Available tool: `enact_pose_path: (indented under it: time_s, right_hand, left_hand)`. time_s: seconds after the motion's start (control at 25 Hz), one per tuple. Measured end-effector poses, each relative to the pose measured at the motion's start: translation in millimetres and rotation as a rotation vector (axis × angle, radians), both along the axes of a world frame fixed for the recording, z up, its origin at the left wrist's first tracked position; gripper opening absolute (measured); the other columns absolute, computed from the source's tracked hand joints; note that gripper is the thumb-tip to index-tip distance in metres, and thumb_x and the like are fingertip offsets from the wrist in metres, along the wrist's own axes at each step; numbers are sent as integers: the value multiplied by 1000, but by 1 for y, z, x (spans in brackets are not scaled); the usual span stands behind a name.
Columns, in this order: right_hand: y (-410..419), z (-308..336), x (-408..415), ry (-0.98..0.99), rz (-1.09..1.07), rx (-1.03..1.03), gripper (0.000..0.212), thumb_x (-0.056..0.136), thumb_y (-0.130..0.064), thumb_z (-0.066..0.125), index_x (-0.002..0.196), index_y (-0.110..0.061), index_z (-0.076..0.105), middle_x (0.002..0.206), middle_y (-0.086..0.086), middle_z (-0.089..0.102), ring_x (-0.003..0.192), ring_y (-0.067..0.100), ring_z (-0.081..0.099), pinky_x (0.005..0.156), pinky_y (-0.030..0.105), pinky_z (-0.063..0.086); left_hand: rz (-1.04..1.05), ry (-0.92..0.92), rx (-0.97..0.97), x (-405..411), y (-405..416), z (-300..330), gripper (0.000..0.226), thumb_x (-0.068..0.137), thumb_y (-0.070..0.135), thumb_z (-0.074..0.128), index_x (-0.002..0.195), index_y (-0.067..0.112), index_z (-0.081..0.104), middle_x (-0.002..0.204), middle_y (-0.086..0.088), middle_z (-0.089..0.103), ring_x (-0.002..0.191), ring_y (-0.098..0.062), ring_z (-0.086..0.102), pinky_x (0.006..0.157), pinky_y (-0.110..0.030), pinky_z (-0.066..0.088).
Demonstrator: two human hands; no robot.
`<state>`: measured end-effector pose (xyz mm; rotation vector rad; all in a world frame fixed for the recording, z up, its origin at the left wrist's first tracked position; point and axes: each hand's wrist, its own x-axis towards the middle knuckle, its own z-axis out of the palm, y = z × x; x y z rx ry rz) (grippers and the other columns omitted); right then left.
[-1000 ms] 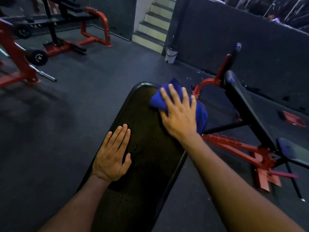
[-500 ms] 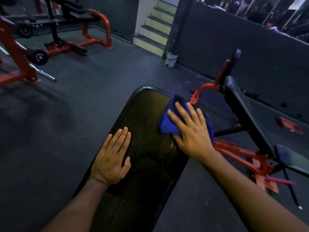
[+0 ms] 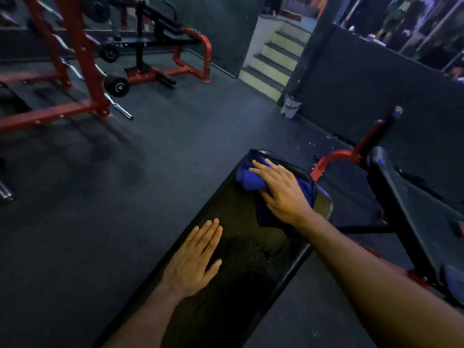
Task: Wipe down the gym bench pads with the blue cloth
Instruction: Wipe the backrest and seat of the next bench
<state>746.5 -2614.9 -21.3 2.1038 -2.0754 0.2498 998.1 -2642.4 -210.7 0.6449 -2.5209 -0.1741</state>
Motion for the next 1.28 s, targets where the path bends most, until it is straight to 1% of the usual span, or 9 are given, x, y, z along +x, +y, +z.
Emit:
enact_pose_path:
  time_s: [0.16, 0.28, 0.48, 0.6, 0.72, 0.8, 1.0, 1.12, 1.28]
  right_hand:
    - [-12, 22, -49, -54, -51, 8, 57, 96, -36, 43, 150, -16, 40, 159, 7, 33, 145, 27, 34, 118, 47, 29]
    - [-47, 7, -22, 117, -159, -2, 61, 92, -49, 43, 148, -24, 43, 159, 3, 35, 143, 31, 37, 116, 47, 31]
    - [-55, -47, 60, 160, 105, 19, 55, 75, -44, 63, 127, -25, 62, 138, 1, 57, 136, 31, 44, 119, 50, 17]
    - [-52, -54, 80, -86, 136, 105, 54, 70, -24, 73, 123, -23, 64, 129, -3, 64, 129, 21, 52, 121, 44, 21]
    - [-45, -31, 88, -536, 134, 207, 46, 76, -7, 71, 120, -17, 64, 114, -1, 70, 110, 16, 64, 105, 44, 44]
    - [-36, 0, 75, -665, 129, 170, 44, 80, -2, 67, 122, -15, 63, 116, 0, 69, 109, 13, 64, 101, 41, 48]
    - [-25, 39, -8, -215, -20, -91, 66, 73, 4, 61, 136, -15, 56, 148, 3, 50, 138, 22, 43, 118, 43, 30]
    - [-28, -1, 1, -175, -57, -90, 66, 69, 0, 59, 134, -14, 59, 149, 7, 48, 143, 27, 38, 121, 51, 22]
    - [-14, -44, 63, -321, 123, 56, 66, 66, 5, 59, 130, -11, 61, 145, 9, 53, 144, 28, 36, 121, 53, 21]
  left_hand:
    - [-20, -40, -46, 9, -4, -24, 84, 94, 49, 49, 161, 7, 20, 170, -14, 16, 157, -27, 18, 128, -42, 12]
    - [-47, -23, -13, 7, -3, -28, 83, 94, 48, 48, 160, 6, 20, 169, -15, 20, 157, -27, 18, 128, -43, 14]
    - [-61, 10, 0, 9, -4, -32, 77, 96, 47, 46, 157, 5, 29, 167, -15, 25, 156, -27, 20, 128, -42, 15]
    - [-52, 51, -21, 6, -6, -33, 71, 95, 46, 47, 151, 3, 39, 162, -16, 32, 154, -27, 24, 128, -41, 14]
    - [-74, 78, -16, 8, -6, -32, 69, 95, 44, 48, 150, 2, 41, 159, -18, 36, 153, -28, 24, 128, -42, 14]
    - [-82, 81, -16, 7, -6, -31, 71, 95, 43, 48, 153, 2, 37, 163, -18, 30, 155, -29, 23, 128, -42, 15]
    - [-72, 45, -4, 8, -7, -31, 77, 96, 44, 44, 158, 2, 27, 168, -16, 22, 156, -28, 20, 128, -42, 15]
    - [-74, 39, 7, 7, -7, -33, 76, 97, 45, 42, 158, 3, 26, 168, -16, 23, 156, -28, 21, 126, -44, 20]
    - [-64, 63, 2, 5, -4, -32, 76, 95, 43, 46, 158, 4, 28, 167, -17, 24, 156, -29, 22, 126, -45, 19]
